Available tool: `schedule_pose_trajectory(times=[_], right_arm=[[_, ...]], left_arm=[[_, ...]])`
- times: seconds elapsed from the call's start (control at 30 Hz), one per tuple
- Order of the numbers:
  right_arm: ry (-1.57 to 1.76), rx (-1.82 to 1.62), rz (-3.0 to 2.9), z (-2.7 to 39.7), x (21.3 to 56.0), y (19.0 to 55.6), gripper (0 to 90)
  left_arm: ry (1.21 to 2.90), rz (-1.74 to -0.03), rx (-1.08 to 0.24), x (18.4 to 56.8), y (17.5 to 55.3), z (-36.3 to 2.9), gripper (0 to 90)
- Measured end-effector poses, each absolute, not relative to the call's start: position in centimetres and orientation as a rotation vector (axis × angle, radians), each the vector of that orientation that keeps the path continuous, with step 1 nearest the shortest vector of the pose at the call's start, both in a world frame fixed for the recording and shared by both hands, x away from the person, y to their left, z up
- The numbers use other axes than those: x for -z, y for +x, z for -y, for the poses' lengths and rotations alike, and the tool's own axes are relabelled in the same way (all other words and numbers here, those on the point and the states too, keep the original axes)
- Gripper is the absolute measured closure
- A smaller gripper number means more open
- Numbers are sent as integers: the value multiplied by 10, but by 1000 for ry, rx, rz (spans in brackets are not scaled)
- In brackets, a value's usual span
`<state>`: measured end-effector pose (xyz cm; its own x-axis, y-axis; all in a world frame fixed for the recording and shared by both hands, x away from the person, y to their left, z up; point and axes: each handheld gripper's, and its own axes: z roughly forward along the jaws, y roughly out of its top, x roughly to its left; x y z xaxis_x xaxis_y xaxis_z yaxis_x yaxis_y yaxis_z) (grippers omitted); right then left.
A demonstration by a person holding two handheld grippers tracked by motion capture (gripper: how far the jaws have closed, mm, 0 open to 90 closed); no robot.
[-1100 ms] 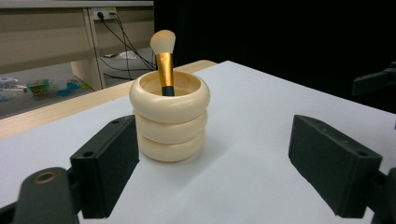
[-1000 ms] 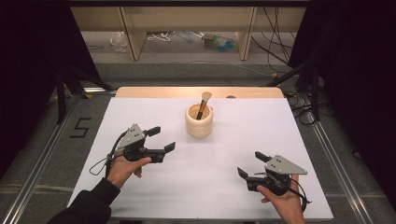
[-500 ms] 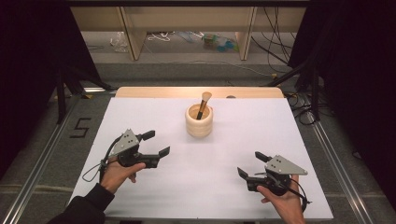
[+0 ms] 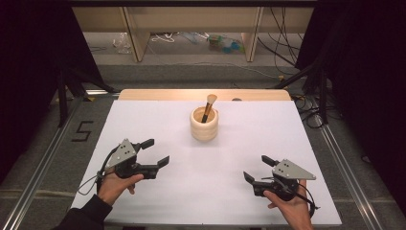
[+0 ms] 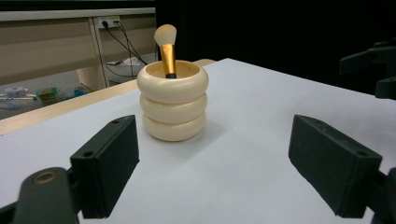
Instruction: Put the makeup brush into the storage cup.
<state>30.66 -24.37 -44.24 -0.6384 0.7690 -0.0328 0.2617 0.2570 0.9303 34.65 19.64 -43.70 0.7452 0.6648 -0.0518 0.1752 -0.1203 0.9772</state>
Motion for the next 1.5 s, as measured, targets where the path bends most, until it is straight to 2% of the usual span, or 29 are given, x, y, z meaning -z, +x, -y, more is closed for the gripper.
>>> schedule_pose_trajectory(times=[0.67,1.5], right_arm=[[914,-1380,-2042,243,440,305,166],[930,-1394,-2049,242,440,305,164]], left_arm=[[1667,-684,-500,443,324,-212,160],[1674,-693,-519,447,317,-213,160]])
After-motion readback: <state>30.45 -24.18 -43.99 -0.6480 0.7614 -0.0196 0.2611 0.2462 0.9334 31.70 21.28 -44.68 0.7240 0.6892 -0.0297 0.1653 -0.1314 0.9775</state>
